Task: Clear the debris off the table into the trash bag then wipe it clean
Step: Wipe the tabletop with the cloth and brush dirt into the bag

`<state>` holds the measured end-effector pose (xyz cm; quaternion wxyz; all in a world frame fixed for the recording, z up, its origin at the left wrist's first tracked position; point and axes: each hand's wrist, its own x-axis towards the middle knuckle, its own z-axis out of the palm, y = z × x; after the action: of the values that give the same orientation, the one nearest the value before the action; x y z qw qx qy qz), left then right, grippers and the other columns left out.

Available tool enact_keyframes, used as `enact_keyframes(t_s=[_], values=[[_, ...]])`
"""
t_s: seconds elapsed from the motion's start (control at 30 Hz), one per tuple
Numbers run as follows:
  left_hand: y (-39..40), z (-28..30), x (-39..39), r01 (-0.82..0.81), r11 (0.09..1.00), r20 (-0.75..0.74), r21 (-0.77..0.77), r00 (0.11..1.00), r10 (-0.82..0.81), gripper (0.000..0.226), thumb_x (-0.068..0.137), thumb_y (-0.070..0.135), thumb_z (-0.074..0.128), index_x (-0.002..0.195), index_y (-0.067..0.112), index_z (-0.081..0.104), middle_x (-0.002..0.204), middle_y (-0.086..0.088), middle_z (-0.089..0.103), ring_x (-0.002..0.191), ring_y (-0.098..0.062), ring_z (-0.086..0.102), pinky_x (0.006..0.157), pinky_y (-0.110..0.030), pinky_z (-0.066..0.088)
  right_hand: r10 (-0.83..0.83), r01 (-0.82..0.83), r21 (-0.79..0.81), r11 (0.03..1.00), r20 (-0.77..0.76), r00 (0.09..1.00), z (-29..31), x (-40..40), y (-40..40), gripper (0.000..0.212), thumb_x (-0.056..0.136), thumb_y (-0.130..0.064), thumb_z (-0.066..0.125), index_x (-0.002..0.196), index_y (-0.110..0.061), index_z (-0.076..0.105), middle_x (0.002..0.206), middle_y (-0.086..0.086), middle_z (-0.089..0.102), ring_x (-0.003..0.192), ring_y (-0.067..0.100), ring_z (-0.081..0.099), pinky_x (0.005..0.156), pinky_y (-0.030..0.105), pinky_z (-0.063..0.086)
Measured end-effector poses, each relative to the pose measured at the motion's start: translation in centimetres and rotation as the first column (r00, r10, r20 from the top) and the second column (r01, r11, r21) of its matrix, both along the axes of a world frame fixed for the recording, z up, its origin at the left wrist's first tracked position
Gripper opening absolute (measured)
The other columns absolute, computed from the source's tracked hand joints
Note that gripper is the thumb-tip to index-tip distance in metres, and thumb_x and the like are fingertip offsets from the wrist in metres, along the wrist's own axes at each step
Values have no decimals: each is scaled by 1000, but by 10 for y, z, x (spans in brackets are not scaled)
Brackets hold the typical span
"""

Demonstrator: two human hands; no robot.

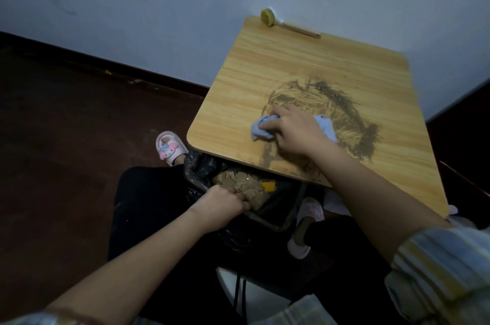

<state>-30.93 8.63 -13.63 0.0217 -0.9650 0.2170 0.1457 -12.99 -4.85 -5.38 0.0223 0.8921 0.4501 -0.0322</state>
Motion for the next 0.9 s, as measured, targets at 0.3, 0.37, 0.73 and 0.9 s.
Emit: enact_keyframes(t_s=[0.3, 0.37, 0.73, 0.9], values=[[-2, -3, -1, 8, 1000, 9, -17, 1000, -8, 38, 95, 15, 42, 132, 25, 47, 127, -3, 53, 111, -28, 55, 72, -36, 47, 4, 1, -89, 996, 55, 999, -13, 7, 6, 36, 97, -14, 47, 124, -33, 62, 114, 7, 51, 104, 30, 44, 74, 33, 33], [-1, -6, 0, 2, 1000, 0, -19, 1000, -2, 38, 96, 13, 40, 131, 24, 47, 128, -4, 53, 111, -29, 55, 73, -38, 49, 34, -29, -97, 995, 59, 998, -17, -1, 0, 35, 95, -13, 47, 119, -31, 64, 110, 5, 52, 100, 28, 45, 69, 31, 27], [-2, -12, 8, 17, 1000, 2, -5, 1000, -17, 38, 95, 12, 40, 130, 25, 48, 122, -1, 56, 108, -27, 58, 66, -33, 44, 7, -7, -2, 1000, -13, 1000, -7, -10, -15, 34, 96, -14, 45, 120, -25, 66, 112, 9, 53, 97, 29, 45, 73, 35, 33], [-5, -12, 9, -20, 1000, 30, -17, 999, 20, 38, 94, 12, 42, 129, 26, 49, 120, -1, 58, 107, -27, 59, 66, -33, 45, -43, 42, -34, 999, -36, 998, -11, -12, -10, 36, 100, -15, 42, 126, -29, 62, 115, 9, 52, 100, 29, 44, 73, 36, 35]])
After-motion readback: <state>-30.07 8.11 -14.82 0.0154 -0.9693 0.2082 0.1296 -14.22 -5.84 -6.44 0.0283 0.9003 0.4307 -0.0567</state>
